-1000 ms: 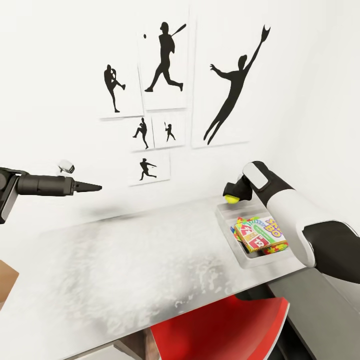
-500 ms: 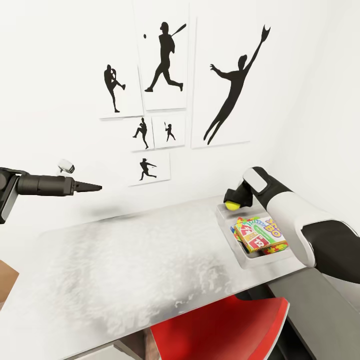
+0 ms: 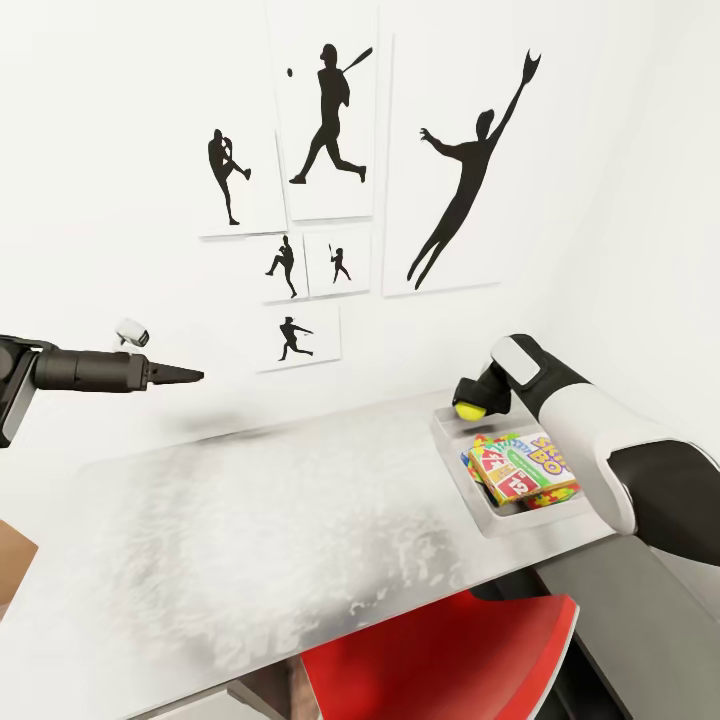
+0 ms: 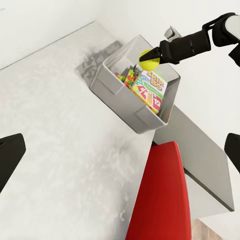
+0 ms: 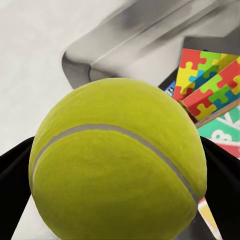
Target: Put all the toys in the child's room - the three board games (two on the bed and one on the table), the two jigsaw puzzles on the table, and the tennis ball on the table - inside the toy box on the table in the child's room.
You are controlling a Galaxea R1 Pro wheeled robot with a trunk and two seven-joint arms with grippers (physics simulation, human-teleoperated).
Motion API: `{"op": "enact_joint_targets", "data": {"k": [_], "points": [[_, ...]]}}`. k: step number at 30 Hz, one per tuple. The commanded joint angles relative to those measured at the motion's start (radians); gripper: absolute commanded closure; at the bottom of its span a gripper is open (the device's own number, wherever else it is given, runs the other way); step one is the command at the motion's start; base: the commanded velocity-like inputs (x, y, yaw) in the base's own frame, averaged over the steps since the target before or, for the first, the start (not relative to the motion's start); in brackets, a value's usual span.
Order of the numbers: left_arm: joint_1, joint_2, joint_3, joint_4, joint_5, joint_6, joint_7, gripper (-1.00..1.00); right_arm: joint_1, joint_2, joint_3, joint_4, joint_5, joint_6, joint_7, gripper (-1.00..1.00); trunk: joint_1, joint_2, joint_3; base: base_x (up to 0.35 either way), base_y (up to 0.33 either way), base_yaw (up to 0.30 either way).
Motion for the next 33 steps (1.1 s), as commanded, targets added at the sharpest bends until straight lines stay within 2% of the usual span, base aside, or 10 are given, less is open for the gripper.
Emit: {"op": "enact_joint_targets", "data": {"k": [1,19,20,33], "points": [[-0.001,0.001,-0.004,0.0,0.006,0.011,0.0,-1.0,-0.001,-0.001,0.009,-0.001,-0.011,0.003,-0.007,1.0,0.001,-0.002,-0.002,0.0,0.0,0.0],[-0.001,0.001,-0.004,0.0,0.006,0.011,0.0,-1.0,-0.001,-0.001,0.026,0.0,-0.011,0.004,-0.006,1.0,0.001,-0.002,-0.002,0.0,0.0,0.0],[-0.002,0.001,-0.004,0.0,0.006,0.011,0.0,-1.0,-0.001,-0.001,0.026,0.0,-0.011,0.004,-0.006,-1.0,0.001,-0.002,-0.002,0.0,0.0,0.0],[-0.001,0.001,-0.005,0.0,0.006,0.011,0.0,-1.0,-0.001,-0.001,0.027,0.0,-0.011,0.004,-0.004,-1.0,0.001,-0.002,-0.002,0.0,0.0,0.0]]}}
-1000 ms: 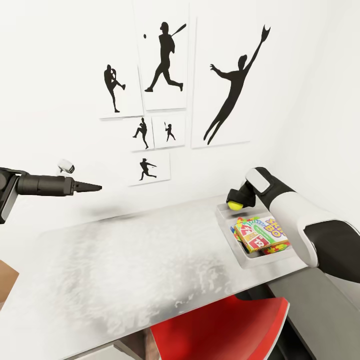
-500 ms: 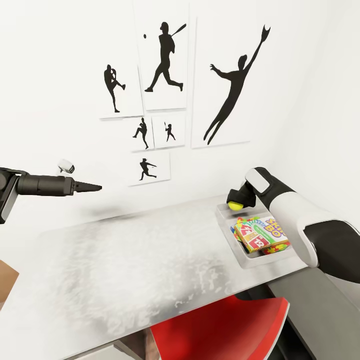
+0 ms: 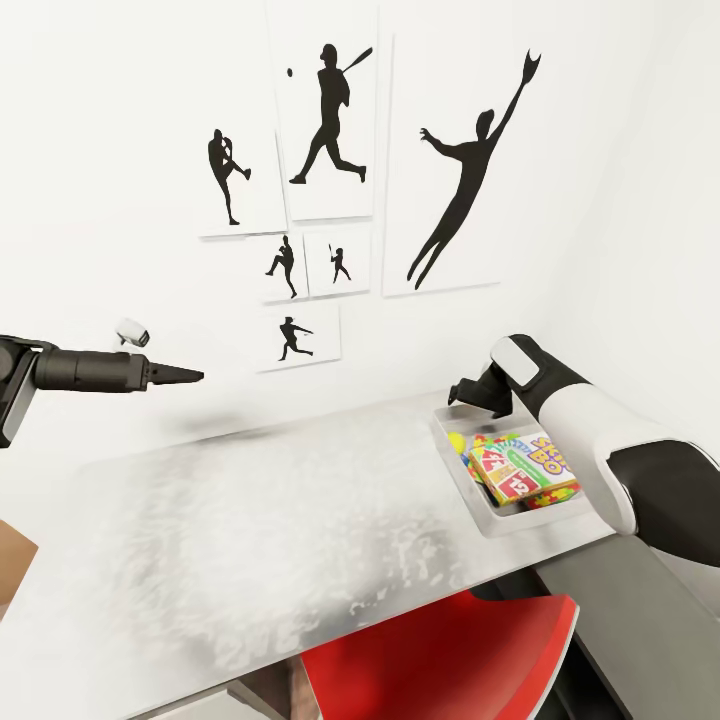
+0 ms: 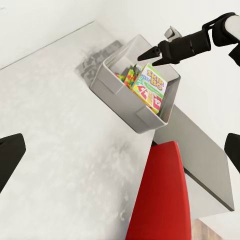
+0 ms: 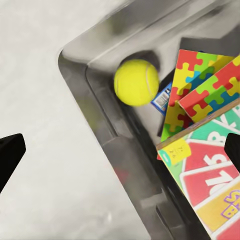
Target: Put all the toys in the child's room - the three board games (two on the bed and one on the table), the two jigsaw puzzles on the table, and the tennis ball on the table - inside the toy box on the table in the child's room.
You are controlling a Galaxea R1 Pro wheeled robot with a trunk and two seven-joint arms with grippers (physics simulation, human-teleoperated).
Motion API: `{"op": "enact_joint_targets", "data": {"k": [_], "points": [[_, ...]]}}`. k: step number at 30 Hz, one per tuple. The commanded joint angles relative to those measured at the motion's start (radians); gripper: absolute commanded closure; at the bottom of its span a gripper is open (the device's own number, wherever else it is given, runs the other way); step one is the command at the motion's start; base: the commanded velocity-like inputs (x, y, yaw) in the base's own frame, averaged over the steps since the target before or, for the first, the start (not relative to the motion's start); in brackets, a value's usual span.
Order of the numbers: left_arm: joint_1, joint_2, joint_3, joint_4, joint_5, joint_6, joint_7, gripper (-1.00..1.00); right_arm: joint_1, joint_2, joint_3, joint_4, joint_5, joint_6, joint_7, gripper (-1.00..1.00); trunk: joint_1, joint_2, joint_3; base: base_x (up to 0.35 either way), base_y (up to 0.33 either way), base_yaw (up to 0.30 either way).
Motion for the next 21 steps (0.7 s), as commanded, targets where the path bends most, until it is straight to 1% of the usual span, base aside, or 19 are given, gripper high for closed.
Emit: {"op": "enact_joint_targets", "data": {"k": [1,8,10,13,21], "points": [[-0.002,0.001,-0.004,0.0,0.006,0.011,0.0,-1.0,-0.001,-0.001,0.007,-0.002,-0.011,0.003,-0.006,-1.0,0.001,-0.002,-0.002,0.0,0.0,0.0],[-0.001,0.002,-0.004,0.0,0.006,0.011,0.0,-1.0,-0.001,-0.002,0.007,-0.003,-0.011,0.003,-0.002,-1.0,0.001,-0.002,-0.002,0.0,0.0,0.0],[-0.001,0.003,-0.004,0.0,0.006,0.011,0.0,-1.0,0.0,-0.009,0.007,-0.009,-0.011,0.002,0.002,-1.0,0.001,-0.002,-0.002,0.0,0.0,0.0],[-0.001,0.004,-0.004,0.0,0.006,0.011,0.0,-1.0,0.0,-0.013,0.007,-0.016,-0.011,-0.01,0.014,-1.0,0.001,-0.002,-0.002,0.0,0.0,0.0],[-0.001,0.003,-0.003,0.0,0.006,0.011,0.0,-1.0,0.0,-0.015,0.008,-0.019,-0.012,-0.026,0.018,-1.0,0.001,-0.002,-0.002,-0.006,0.0,0.0]]}}
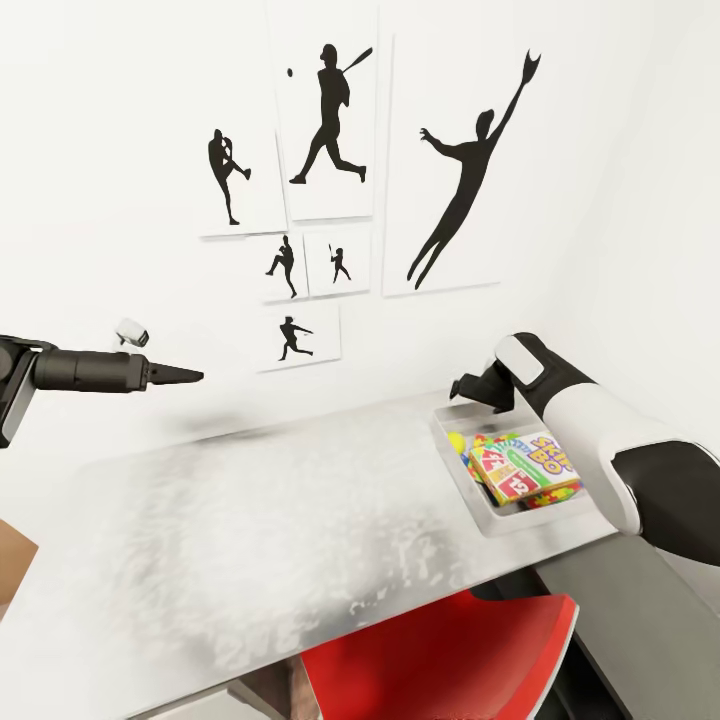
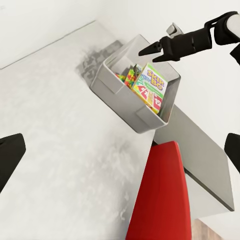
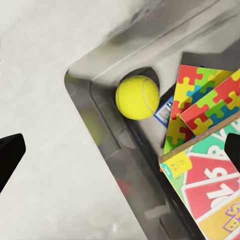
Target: Put all the toys in the child's room - the three board games (two on the bed and one on the table), the two jigsaw puzzles on the table, and the tennis ball on the table - inside the toy box on the table in the child's room.
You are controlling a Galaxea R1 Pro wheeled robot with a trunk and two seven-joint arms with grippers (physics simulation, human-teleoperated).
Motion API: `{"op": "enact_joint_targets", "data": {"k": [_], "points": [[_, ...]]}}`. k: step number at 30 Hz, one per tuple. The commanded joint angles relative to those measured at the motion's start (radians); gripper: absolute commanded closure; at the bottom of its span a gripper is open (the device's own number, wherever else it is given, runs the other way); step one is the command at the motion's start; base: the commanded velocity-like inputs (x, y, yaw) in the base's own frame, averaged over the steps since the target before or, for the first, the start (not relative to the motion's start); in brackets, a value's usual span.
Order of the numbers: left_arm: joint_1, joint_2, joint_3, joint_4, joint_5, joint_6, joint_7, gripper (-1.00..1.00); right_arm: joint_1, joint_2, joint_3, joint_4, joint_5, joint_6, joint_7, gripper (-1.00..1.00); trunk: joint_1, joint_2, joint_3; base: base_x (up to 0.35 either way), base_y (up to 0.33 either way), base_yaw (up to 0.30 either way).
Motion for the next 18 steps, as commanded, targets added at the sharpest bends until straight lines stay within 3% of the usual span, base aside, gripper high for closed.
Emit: {"op": "enact_joint_targets", "data": {"k": [1,18], "points": [[-0.001,0.001,-0.003,0.0,0.006,0.011,0.0,-1.0,-0.001,-0.001,0.007,-0.002,-0.011,0.002,-0.007,-1.0,0.0,-0.002,-0.002,-0.069,0.0,0.0],[-0.002,0.003,-0.003,0.0,0.006,0.011,-0.001,-1.0,-0.001,-0.001,0.007,-0.002,-0.01,-0.004,-0.007,-1.0,0.0,-0.002,0.007,-0.272,0.072,0.0]]}}
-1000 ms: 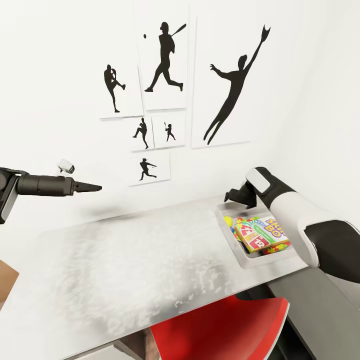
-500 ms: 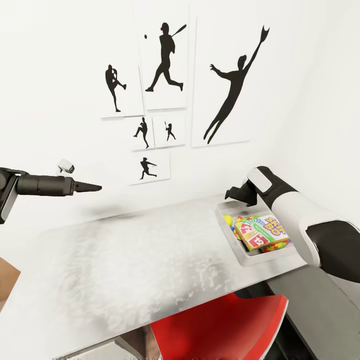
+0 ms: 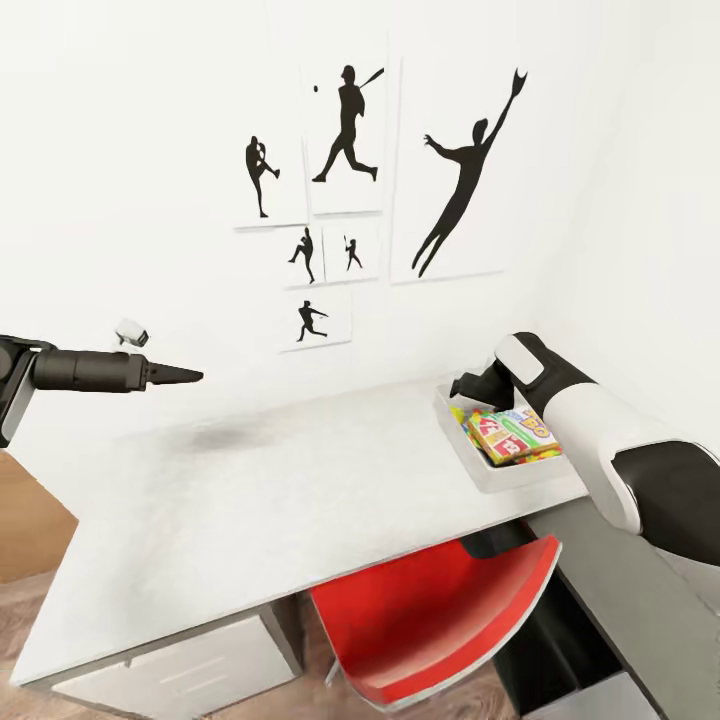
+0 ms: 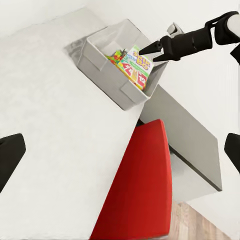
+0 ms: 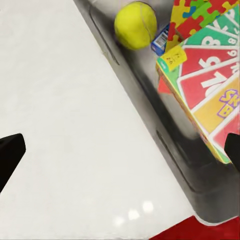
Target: Put all the toys in the child's room - the three board games (two on the bed and one on the table), the two jigsaw puzzles on the table, and the tennis ball on the table - inside the toy box on the table in the child's room.
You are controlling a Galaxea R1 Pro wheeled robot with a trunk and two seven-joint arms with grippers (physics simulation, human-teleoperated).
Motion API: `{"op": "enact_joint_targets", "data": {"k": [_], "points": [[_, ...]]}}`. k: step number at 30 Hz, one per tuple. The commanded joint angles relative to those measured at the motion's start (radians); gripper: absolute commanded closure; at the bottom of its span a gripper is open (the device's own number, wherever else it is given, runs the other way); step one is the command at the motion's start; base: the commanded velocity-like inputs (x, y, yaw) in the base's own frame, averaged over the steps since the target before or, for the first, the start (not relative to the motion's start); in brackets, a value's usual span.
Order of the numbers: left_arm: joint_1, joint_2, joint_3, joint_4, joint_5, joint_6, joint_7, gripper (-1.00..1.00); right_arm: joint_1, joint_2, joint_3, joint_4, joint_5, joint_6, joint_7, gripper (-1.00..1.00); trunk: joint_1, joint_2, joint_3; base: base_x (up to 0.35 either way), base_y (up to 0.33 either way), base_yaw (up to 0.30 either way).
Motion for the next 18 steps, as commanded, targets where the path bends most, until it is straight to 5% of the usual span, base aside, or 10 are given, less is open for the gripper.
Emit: {"op": "enact_joint_targets", "data": {"k": [1,18], "points": [[-0.001,0.001,-0.004,0.001,0.007,0.011,0.0,-1.0,-0.001,-0.001,0.007,-0.001,-0.011,0.003,-0.008,-1.0,0.0,-0.002,-0.002,-0.296,0.07,0.0],[0.0,0.006,-0.004,0.001,0.007,0.011,-0.001,-1.0,-0.002,-0.001,0.006,-0.016,-0.01,0.003,-0.008,-1.0,0.0,-0.002,0.012,-0.238,0.073,-0.022]]}}
